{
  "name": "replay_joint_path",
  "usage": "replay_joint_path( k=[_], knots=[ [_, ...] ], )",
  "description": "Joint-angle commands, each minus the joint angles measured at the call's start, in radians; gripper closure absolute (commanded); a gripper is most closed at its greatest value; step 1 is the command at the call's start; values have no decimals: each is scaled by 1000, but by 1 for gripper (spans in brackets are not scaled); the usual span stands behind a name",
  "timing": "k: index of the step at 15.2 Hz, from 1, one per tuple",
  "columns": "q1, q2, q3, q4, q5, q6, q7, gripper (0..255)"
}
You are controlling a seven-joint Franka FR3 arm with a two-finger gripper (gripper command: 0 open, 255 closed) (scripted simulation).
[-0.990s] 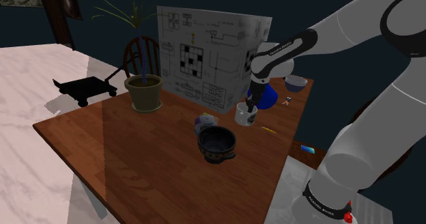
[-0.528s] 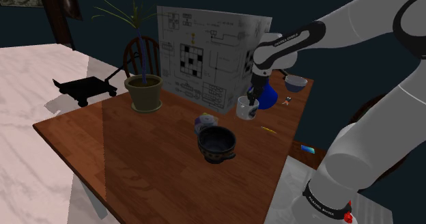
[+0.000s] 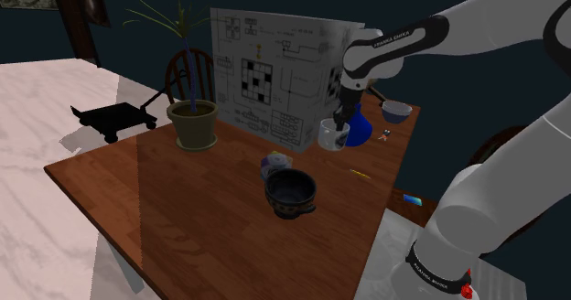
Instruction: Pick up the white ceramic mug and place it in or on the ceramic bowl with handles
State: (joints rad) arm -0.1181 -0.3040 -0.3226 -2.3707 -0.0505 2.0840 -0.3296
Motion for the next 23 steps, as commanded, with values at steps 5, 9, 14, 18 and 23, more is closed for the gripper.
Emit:
replay_joint_path(
  k=[5,9,14,18,23],
  knots=[
    [-1,-27,8,59,-4,-85,7,255],
    [0,-40,13,102,-5,-141,11,255],
    [7,-69,35,122,-5,-190,39,255],
    [35,-145,109,54,6,-197,139,255],
    [77,-216,204,-6,39,-208,261,255]
  ],
)
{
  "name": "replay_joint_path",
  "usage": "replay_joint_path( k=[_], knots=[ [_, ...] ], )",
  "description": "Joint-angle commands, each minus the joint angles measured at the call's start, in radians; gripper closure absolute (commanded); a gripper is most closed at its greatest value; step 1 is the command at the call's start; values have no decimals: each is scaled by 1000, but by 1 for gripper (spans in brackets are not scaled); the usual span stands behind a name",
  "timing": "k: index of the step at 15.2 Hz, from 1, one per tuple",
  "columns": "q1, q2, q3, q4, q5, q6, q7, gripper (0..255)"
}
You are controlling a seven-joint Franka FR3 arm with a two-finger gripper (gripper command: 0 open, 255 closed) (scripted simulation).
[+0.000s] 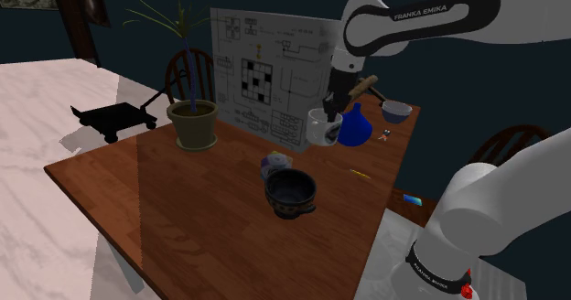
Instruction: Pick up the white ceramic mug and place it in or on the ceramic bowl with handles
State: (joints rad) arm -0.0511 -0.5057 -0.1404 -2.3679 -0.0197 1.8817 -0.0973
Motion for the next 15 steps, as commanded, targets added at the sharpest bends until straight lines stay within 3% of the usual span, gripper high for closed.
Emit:
replay_joint_path(
  k=[1,12,15],
  knots=[
    [19,-25,41,-17,17,-7,53,255],
    [132,-68,259,-37,129,-17,322,255],
    [140,-63,277,-58,139,10,340,255]
  ],
)
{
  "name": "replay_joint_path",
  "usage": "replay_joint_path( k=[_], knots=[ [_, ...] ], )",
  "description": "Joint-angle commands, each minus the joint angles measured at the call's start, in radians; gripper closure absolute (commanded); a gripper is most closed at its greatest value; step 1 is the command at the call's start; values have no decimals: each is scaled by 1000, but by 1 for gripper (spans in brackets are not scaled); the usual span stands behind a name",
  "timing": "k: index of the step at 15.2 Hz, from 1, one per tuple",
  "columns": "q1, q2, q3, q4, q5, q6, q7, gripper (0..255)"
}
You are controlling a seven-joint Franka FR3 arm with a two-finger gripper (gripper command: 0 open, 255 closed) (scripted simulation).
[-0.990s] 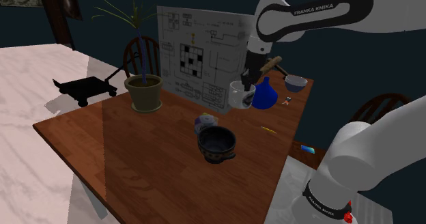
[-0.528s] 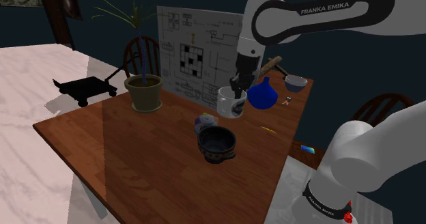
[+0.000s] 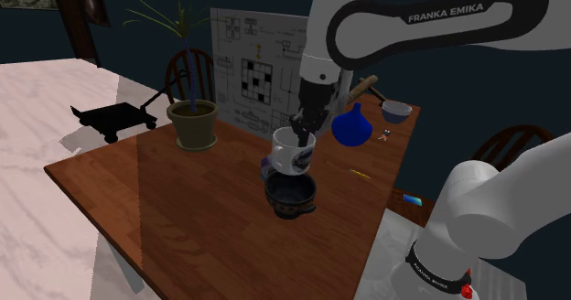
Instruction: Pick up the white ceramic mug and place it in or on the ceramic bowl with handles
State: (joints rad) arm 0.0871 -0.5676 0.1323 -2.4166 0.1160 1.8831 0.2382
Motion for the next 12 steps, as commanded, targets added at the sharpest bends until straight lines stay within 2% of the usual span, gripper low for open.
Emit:
replay_joint_path(
  k=[1,12],
  knots=[
    [3,1,5,-22,4,23,4,255],
    [6,36,16,-145,14,181,-3,255]
  ],
)
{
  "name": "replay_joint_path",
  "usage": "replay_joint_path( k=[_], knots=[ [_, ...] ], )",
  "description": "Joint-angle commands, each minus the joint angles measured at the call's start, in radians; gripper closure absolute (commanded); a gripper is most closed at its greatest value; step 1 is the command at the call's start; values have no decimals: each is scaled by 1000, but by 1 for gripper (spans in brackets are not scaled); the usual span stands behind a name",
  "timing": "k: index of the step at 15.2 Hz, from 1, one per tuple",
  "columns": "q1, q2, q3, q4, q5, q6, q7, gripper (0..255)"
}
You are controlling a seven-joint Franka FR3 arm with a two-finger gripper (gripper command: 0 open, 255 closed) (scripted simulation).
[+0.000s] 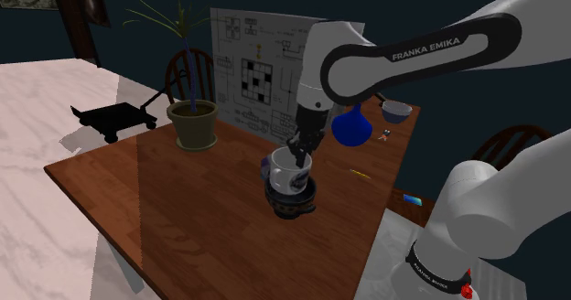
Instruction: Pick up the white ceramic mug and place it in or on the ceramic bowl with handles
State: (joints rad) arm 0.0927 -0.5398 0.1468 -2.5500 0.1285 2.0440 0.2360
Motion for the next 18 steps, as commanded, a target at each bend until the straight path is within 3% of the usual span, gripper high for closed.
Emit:
replay_joint_path(
  k=[1,9,10,15,18],
  knots=[
    [1,15,3,-26,2,41,-1,255],
    [1,15,3,-26,2,41,-1,255],
    [1,15,3,-26,2,41,-1,0],
    [1,15,3,-26,2,41,-1,0],
    [-3,-20,-7,51,-5,-70,0,0]
  ],
)
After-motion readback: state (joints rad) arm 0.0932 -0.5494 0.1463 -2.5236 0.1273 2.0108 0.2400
